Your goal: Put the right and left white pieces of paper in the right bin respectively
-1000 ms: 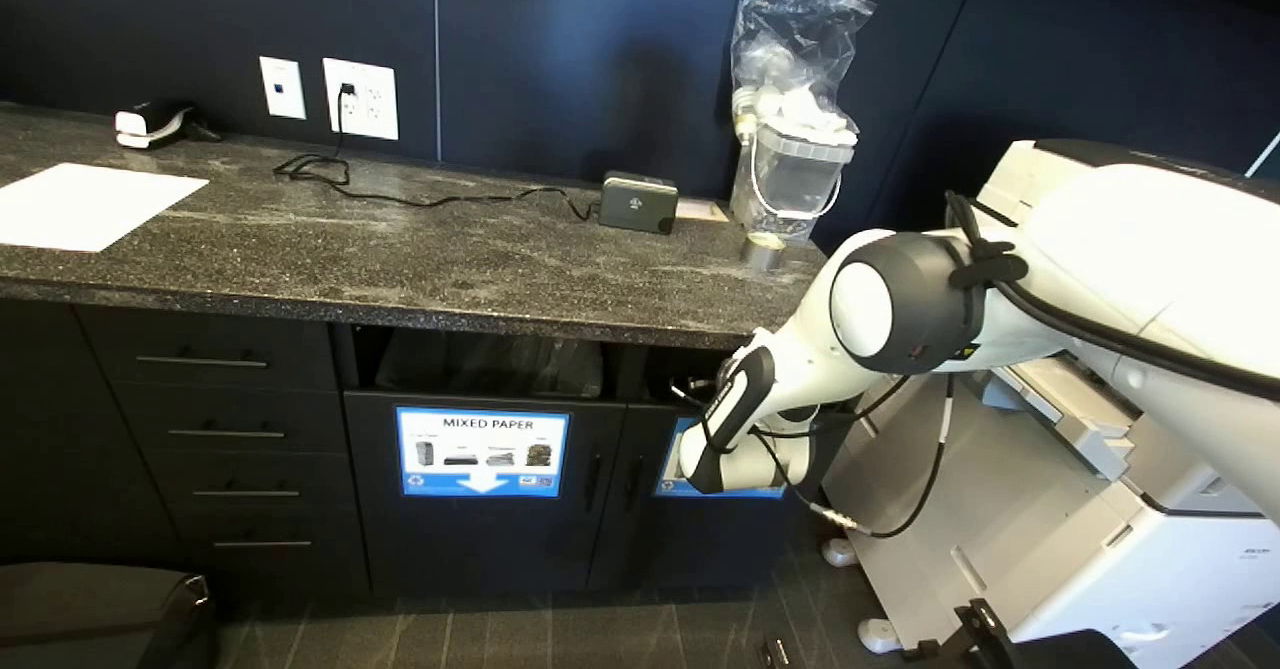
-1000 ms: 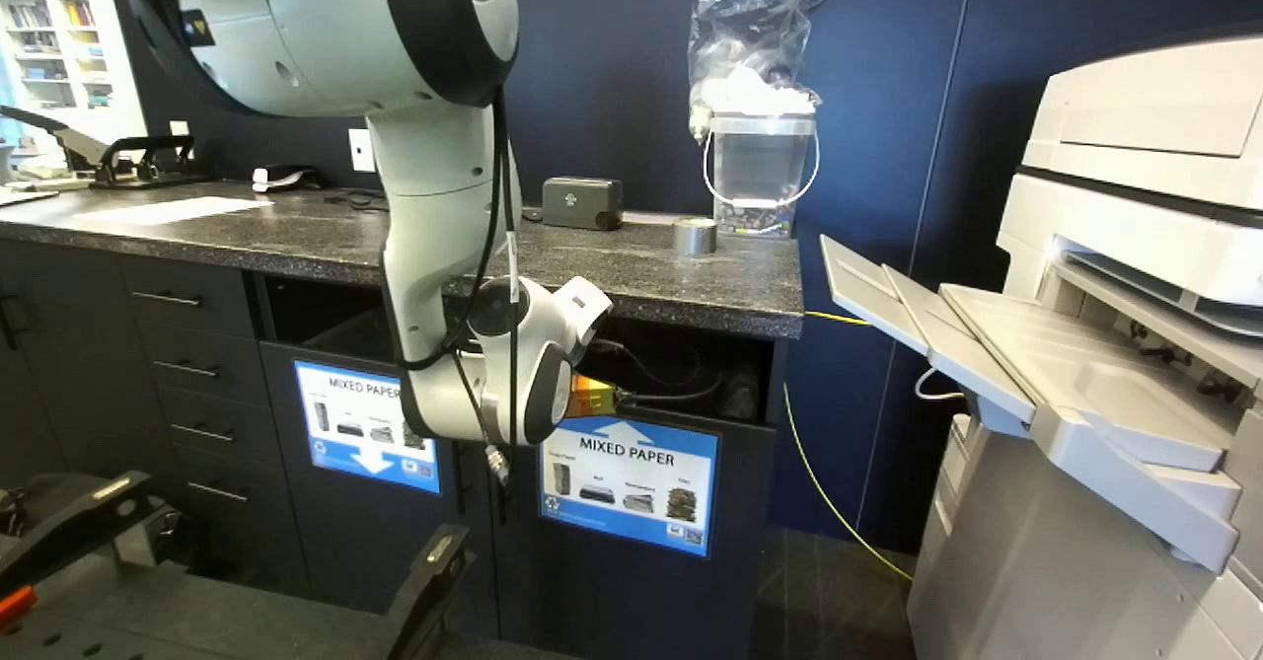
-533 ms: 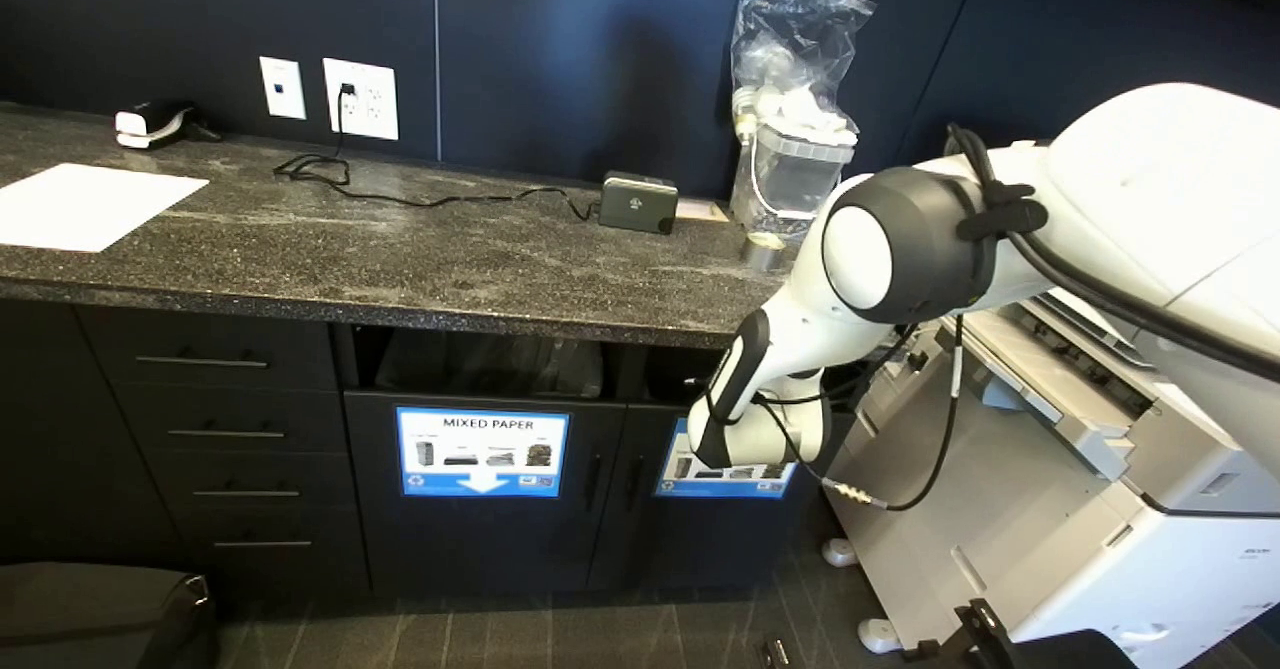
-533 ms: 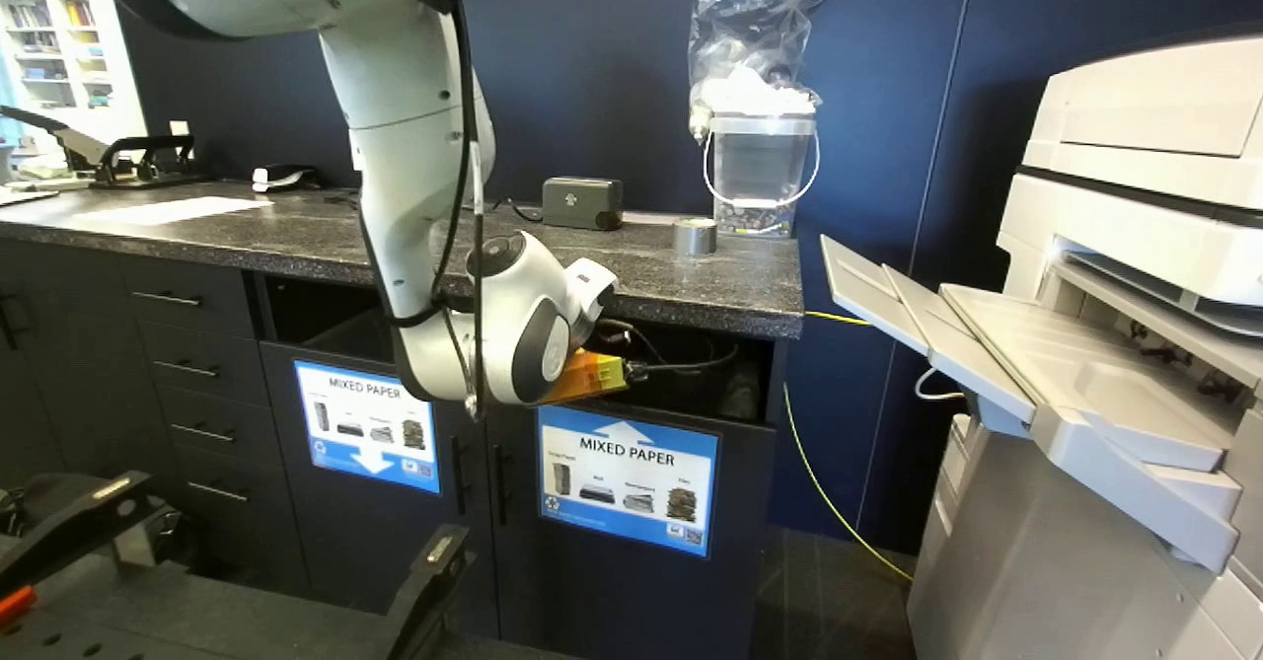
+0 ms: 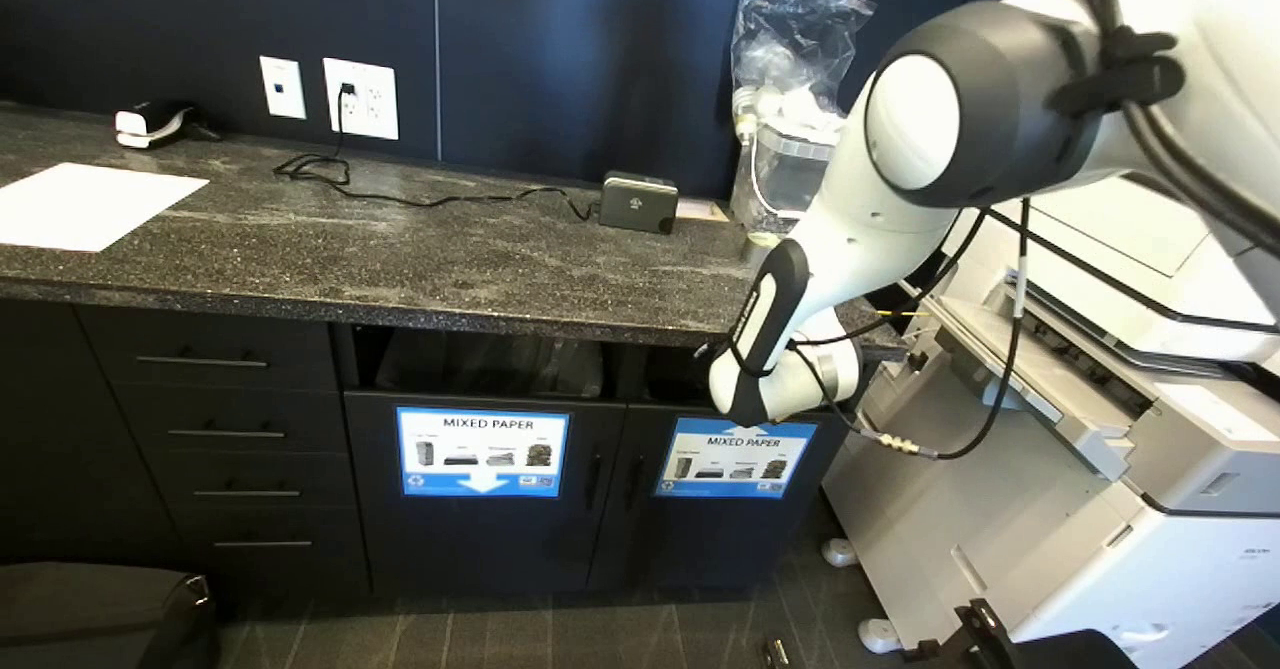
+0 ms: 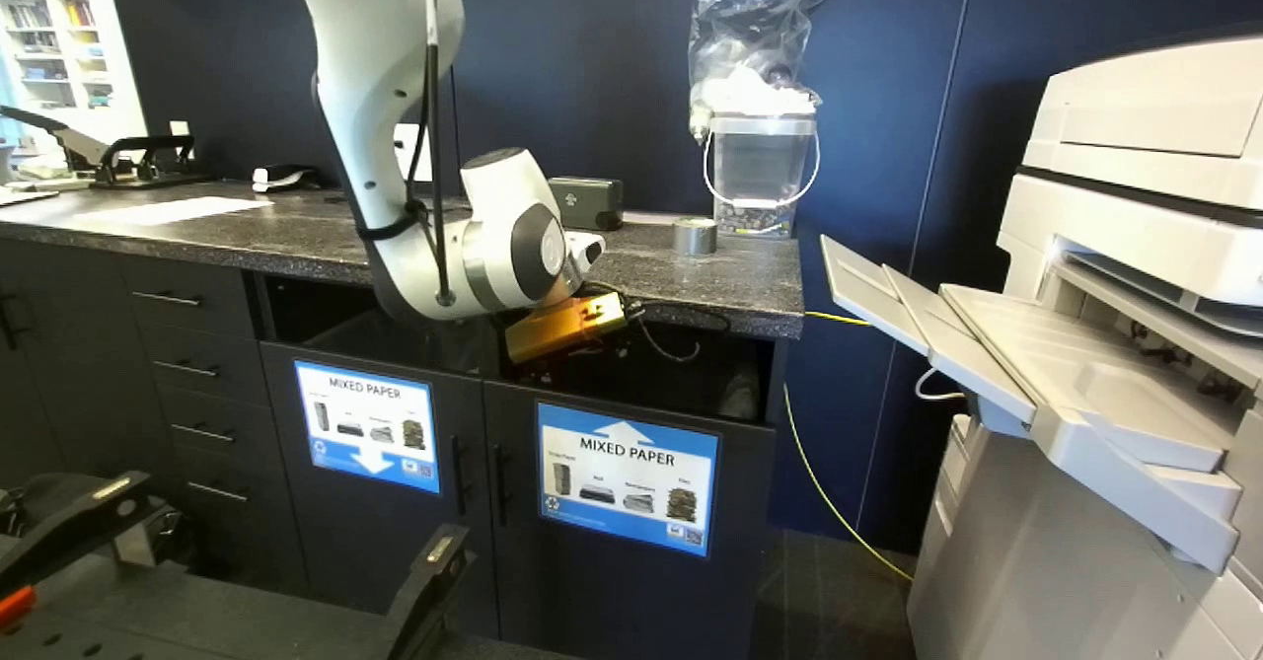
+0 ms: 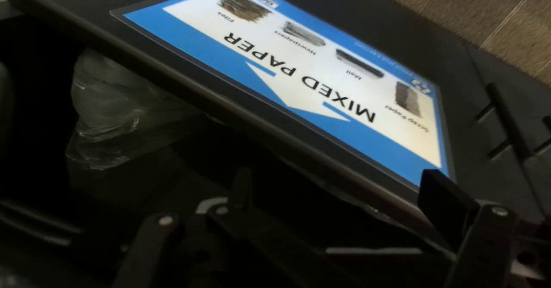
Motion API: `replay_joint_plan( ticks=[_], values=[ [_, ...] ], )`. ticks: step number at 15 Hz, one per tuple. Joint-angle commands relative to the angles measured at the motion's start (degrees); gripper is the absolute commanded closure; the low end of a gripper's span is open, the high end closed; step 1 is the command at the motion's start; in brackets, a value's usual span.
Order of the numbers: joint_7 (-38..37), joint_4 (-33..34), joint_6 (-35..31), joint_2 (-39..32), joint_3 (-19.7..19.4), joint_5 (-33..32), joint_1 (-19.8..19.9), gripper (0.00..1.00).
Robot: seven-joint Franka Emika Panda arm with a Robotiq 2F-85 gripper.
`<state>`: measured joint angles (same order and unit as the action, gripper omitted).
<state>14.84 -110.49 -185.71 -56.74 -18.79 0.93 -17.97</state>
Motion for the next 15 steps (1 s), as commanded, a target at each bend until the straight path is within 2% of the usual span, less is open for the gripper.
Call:
replay_joint_plan(
  ticks=[1, 4, 5, 8, 11, 15],
  values=[
    [4.19, -8.72, 10.15, 14.07, 5.90, -10.92, 6.44, 0.00],
    [9.26, -11.76, 22.38, 23.35, 14.90, -15.59, 16.05, 0.00],
    [11.76, -12.88, 27.37, 26.63, 18.26, -15.02, 19.51, 0.00],
    [15.58, -16.29, 37.18, 35.57, 23.05, -10.15, 25.42, 0.00],
    [17.88, -19.62, 44.41, 45.16, 23.91, -5.02, 27.75, 0.00],
    [17.08, -25.32, 50.70, 58.53, 20.95, -1.98, 26.40, 0.00]
  ],
)
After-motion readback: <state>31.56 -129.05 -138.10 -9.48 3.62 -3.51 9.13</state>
